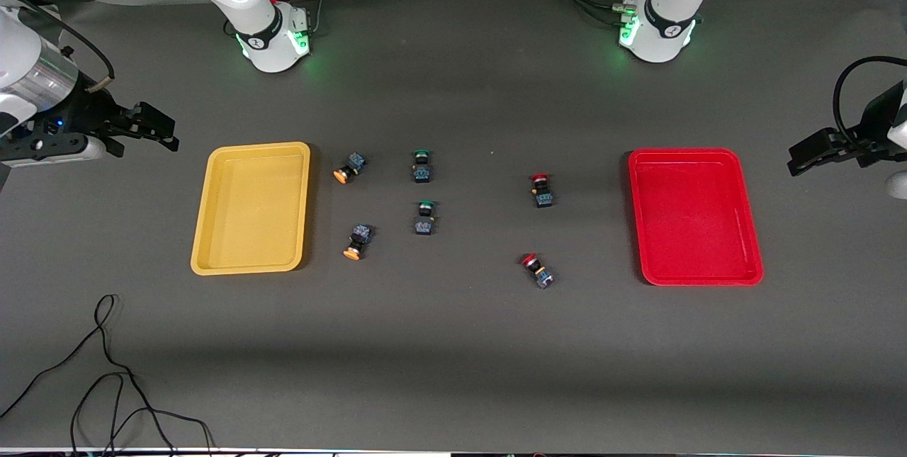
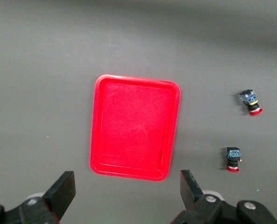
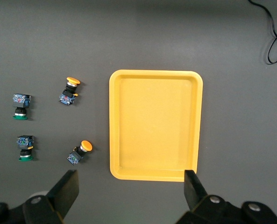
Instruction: Place red and yellow buttons in trays
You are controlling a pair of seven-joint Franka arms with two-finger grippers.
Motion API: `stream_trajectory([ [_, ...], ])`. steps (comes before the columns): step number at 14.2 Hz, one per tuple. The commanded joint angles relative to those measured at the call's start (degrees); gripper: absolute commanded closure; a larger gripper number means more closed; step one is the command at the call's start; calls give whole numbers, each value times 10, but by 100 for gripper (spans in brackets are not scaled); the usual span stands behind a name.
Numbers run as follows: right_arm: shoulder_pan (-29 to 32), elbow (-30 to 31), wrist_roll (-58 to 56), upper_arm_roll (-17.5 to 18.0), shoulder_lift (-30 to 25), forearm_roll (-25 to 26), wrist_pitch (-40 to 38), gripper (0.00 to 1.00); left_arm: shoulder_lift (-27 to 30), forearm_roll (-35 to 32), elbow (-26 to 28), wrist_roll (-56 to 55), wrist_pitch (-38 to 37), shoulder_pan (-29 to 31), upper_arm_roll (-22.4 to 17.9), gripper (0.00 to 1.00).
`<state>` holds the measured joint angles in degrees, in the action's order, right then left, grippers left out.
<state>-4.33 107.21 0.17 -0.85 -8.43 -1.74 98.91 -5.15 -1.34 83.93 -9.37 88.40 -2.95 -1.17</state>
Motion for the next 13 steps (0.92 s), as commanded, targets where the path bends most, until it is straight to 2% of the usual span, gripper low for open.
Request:
stream_trajectory([
  [1,6,-10,9,24,18,-5,0,0,-8,-11,-16,-42,-11,-12,3,0],
  [3,5,-5,64,48,29,-7,4,0,-11,-17,-10,-36,-14,-16,6,0],
  [4,5,1,81,72,33,-7,12,0,-17,-17,-2,-40,-12,-17,7,0],
  [7,5,36,150,112,38,-6,49,0,-66,-14,34,-63,10,-52,14,0],
  [10,5,117,220,164,34,-7,128,0,-148,14,52,-152,126,-121,15,2],
  [11,5,140,242,177,34,-7,155,0,-165,21,71,-175,169,-139,15,3],
  [13,5,197,297,209,36,-7,223,0,-179,23,143,-229,283,-177,15,6],
])
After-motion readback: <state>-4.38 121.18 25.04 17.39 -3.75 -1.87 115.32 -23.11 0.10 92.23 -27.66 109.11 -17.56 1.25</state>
